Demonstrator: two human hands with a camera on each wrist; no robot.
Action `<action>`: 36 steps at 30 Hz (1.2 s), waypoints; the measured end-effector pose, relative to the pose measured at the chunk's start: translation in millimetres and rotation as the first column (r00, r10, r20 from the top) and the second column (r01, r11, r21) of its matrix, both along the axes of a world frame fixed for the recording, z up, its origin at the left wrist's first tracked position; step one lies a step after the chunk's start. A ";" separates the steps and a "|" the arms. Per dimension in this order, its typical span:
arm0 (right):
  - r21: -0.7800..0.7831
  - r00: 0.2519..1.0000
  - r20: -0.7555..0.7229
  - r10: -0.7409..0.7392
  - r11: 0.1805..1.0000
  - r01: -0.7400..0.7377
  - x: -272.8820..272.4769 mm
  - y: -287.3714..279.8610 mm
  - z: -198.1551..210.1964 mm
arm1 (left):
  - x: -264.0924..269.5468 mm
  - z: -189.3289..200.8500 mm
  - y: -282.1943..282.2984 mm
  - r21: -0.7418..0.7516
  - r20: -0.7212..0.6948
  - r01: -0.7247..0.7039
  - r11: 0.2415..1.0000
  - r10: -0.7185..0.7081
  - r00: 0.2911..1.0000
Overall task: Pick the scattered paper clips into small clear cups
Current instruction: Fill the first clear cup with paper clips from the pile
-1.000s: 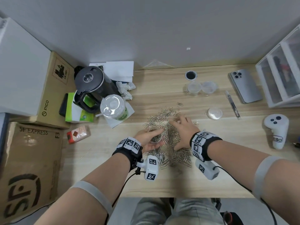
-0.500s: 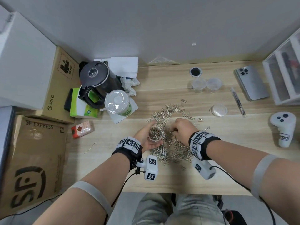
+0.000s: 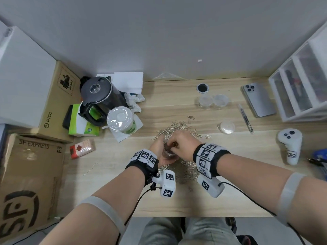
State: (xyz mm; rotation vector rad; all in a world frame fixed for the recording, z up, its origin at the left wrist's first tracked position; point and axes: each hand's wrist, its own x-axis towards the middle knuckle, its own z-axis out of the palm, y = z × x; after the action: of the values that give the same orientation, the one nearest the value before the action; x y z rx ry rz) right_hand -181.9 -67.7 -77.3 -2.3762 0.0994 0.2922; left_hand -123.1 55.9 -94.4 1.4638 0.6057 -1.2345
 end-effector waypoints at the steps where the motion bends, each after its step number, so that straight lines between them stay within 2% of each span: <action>1: 0.022 1.000 0.001 -0.001 1.000 0.001 -0.5 0.8 -0.4 | -0.3 -0.6 -1.7 0.001 0.004 0.012 1.000 -0.012 1.000; 5: 0.167 0.999 0.014 -0.037 0.985 0.035 -6.2 -3.9 1.4 | -1.4 -7.4 -6.8 0.007 0.007 0.012 1.000 -0.012 1.000; 9: 0.307 0.991 -0.039 -0.124 0.943 0.130 -12.9 -14.8 10.2 | -0.5 -11.3 -10.9 -0.035 0.030 -0.001 0.999 0.002 1.000; 12: 0.340 0.976 0.015 -0.217 0.919 0.199 -14.0 -26.2 15.5 | -1.5 -7.3 -17.6 -0.058 0.043 -0.002 0.998 0.005 0.999; 14: 0.279 0.967 0.066 -0.247 0.935 0.219 -13.6 -38.1 15.7 | -0.4 -4.2 -19.8 -0.058 0.071 0.052 0.997 -0.048 0.996; 17: 0.064 0.957 0.084 -0.278 0.960 0.274 -15.2 -65.1 7.0 | 3.0 -4.9 -21.8 -0.062 0.089 0.107 0.992 -0.101 0.991; 20: -0.201 0.906 -0.013 -0.424 0.888 0.413 -25.8 -101.1 -11.7 | 3.8 -7.0 -26.4 -0.095 0.101 0.149 0.984 -0.140 0.985; 22: -0.326 0.827 -0.157 -0.540 0.819 0.473 -34.9 -123.1 -22.2 | 4.4 -8.3 -28.9 -0.128 0.101 0.174 0.976 -0.161 0.982; 24: -0.370 0.748 -0.280 -0.602 0.787 0.495 -42.2 -139.2 -27.3 | 6.3 -10.2 -30.2 -0.144 0.092 0.178 0.973 -0.166 0.982; 26: -0.408 0.716 -0.330 -0.616 0.776 0.480 -46.1 -149.3 -31.8 | 7.5 -10.3 -33.7 -0.156 0.077 0.194 0.968 -0.184 0.980; 32: -0.380 0.747 -0.374 -0.549 0.826 0.417 -45.4 -155.8 -47.3 | 7.6 -11.8 -43.9 -0.170 0.031 0.205 0.964 -0.203 0.979; 36: -0.435 0.794 -0.297 -0.530 0.816 0.382 -39.6 -144.3 -47.0 | 8.6 -18.0 -46.5 -0.165 0.023 0.195 0.967 -0.194 0.981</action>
State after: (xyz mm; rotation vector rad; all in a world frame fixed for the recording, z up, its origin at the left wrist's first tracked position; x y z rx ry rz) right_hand -221.4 -212.0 -124.3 -2.5013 1.0043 0.5621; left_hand -114.6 9.4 -112.4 1.4100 0.3498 -1.3967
